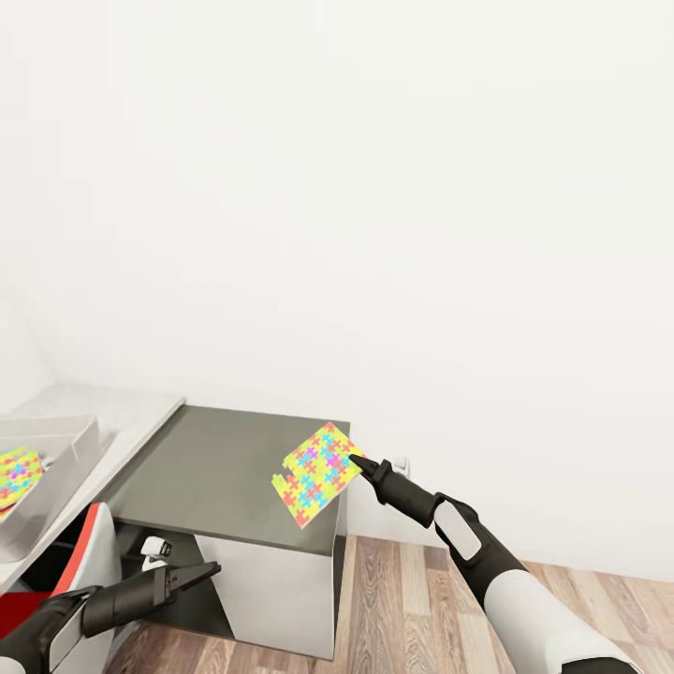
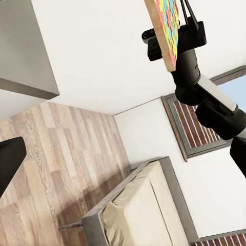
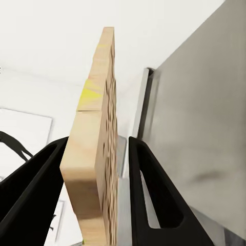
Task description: Put all the toys in the child's room - the three board games (two on the bed and one on the table), the two jigsaw puzzles on the table, and the tennis ball on the table - inside the toy box on the table in the child's room.
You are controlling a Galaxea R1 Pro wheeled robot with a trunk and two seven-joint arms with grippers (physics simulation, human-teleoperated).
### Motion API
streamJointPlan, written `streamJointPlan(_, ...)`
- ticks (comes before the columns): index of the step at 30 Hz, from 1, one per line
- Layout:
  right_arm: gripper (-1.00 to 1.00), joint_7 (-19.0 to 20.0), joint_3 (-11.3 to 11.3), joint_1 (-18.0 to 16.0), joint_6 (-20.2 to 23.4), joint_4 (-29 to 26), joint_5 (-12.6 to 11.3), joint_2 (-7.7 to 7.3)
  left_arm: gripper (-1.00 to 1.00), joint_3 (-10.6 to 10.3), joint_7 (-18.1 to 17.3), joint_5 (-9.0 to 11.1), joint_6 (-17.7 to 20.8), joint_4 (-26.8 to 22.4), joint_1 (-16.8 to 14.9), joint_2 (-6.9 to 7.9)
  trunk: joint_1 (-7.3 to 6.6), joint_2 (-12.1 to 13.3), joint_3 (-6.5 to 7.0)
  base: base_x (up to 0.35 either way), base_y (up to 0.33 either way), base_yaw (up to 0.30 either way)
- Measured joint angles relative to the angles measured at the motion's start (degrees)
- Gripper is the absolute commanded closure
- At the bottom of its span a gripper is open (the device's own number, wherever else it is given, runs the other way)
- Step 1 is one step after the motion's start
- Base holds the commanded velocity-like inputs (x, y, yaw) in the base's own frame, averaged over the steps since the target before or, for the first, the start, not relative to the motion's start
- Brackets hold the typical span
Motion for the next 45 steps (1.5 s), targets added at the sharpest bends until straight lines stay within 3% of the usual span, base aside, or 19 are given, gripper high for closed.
streamJointPlan(23, 1.00, 0.03, 0.00, 0.00, 0.00, 0.01, 0.01, -0.03, -1.00, 0.00, 0.08, -0.03, -0.08, 0.00, 0.02, 0.00, -5.06, 9.24, 5.30, 0.000, 0.000, 0.158)
streamJointPlan(45, 1.00, 0.10, -0.01, -0.01, 0.02, 0.02, 0.01, -0.02, -1.00, 0.00, 0.09, -0.01, -0.08, 0.01, 0.04, -0.06, -9.90, 18.07, 9.51, 0.000, 0.000, 0.058)
